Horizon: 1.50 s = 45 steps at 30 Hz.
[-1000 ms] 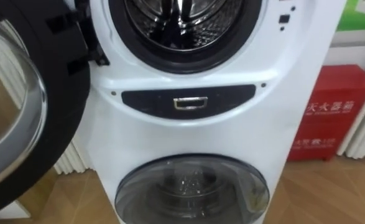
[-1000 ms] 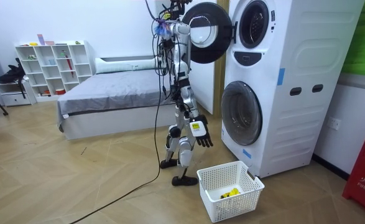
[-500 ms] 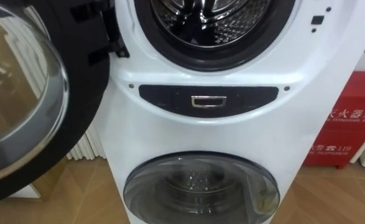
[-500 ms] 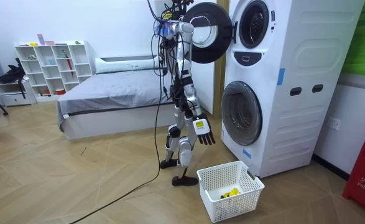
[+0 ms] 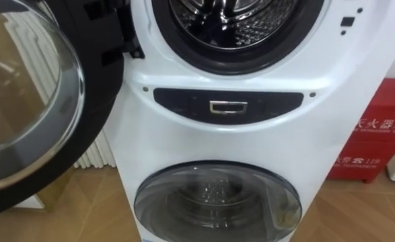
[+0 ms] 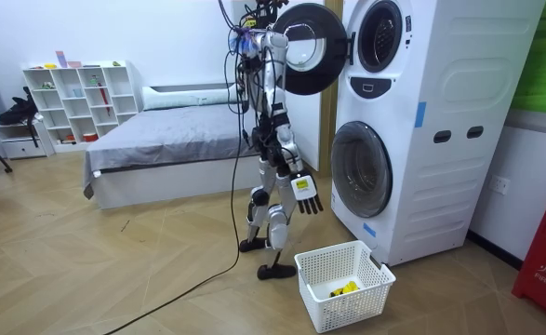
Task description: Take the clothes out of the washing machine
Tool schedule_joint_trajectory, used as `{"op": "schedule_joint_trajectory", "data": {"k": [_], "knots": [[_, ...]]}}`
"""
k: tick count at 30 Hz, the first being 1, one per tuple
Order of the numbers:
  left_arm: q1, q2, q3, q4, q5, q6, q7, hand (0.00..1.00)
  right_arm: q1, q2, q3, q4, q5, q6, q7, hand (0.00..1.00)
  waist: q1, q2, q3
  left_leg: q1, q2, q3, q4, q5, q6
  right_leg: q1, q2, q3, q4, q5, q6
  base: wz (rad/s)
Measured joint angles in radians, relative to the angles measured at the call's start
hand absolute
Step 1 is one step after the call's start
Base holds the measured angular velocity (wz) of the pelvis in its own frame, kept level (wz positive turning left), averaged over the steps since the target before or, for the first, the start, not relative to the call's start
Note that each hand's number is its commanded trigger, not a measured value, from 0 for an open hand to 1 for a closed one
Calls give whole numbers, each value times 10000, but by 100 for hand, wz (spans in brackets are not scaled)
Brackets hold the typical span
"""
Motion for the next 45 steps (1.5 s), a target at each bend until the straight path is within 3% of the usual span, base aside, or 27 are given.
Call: {"op": "schedule_joint_trajectory", "data": {"k": [5, 6, 8, 10, 13, 17, 20, 22, 24, 26, 29, 36, 45], "knots": [[0, -55, -672, -860, -38, 244, -3, 0, -123, 12, 391, 20, -75, -19, 220, 0, -116, -253, 27, -166, -142, -401, 153, 82, 122, 77, -156, 5, 12, 99, 148, 30], [0, -134, -869, -1220, 12, 368, -5, 0, -196, 11, 392, 34, -143, -48, 263, 0, -206, -340, 74, -241, -149, -525, 203, 123, 178, 93, -223, 32, 3, 128, 183, 48], [1, -502, -1109, -1834, 385, 580, -16, 0, -380, 8, 391, 147, -48, -151, 336, 0, -237, -360, 77, -358, -199, -643, 262, 174, 263, 79, -283, 35, -16, 308, 275, 35], [3, -1383, -1289, -2823, 829, 886, -34, 0, -662, 84, 427, 451, 78, -234, 520, 0, -238, -384, 74, -513, -319, -641, 287, 271, 422, -8, -419, 69, -10, 488, 279, 23], [176, -1800, -1873, -3724, 1096, 1111, -449, 0, -797, 291, 540, 722, 317, -225, 856, 0, -229, -446, 58, -744, -451, -641, 327, 394, 606, -122, -578, 320, -27, 731, 317, 30], [525, -1808, -2879, -4463, 1118, 1205, -1286, 0, -860, 361, 1130, 895, 486, -224, 873, 0, -237, -473, 40, -826, -566, -180, 275, 523, 827, -165, -769, 535, -28, 968, 330, 23], [788, -1827, -3955, -5643, 994, 1203, -2473, 0, -1018, 423, 1220, 726, 525, -227, 864, 0, -238, -498, 17, -869, -639, 327, 96, 623, 1008, -471, -798, 529, -29, 1276, 471, -19], [1138, -1755, -5344, -5965, 985, 842, -3442, 0, -1026, 453, 1431, 681, 515, -201, 728, 0, -234, -508, -3, -856, -684, 734, 36, 666, 1135, -460, -766, 504, -27, 1346, 481, -17], [1116, -1771, -5868, -5958, 770, 852, -3758, 0, -1086, 484, 1602, 652, 517, -81, 618, 0, -253, -514, -26, -859, -688, 1040, -47, 686, 1185, -477, -704, 463, -4, 1342, 490, -20], [977, -1755, -6152, -5930, 604, 854, -4091, 0, -1150, 484, 1795, 527, 511, -54, 539, 0, -322, -472, -132, -834, -690, 1316, -56, 645, 1250, -439, -704, 249, -9, 1290, 566, -46], [631, -1786, -6494, -5776, 543, 853, -4749, 0, -1161, 529, 2096, 336, 521, -53, 491, 0, -529, -466, -228, -622, -742, 1698, -107, 621, 1284, -245, -675, -1, -110, 1181, 629, -41], [636, -1893, -7538, -5689, 513, 852, -5973, 0, -1197, 543, 2389, 334, 682, -44, -3, 0, -658, -412, -241, -484, -759, 2203, -190, 552, 1183, -307, -635, -17, -227, 999, 557, -25], [649, -1865, -8246, -4985, 629, 606, -6357, 0, -1392, 550, 2791, 349, 817, -138, -145, 0, -925, -410, -218, -247, -494, 2420, -244, 432, 966, -286, -374, 5, -220, 938, 461, -8]]}}
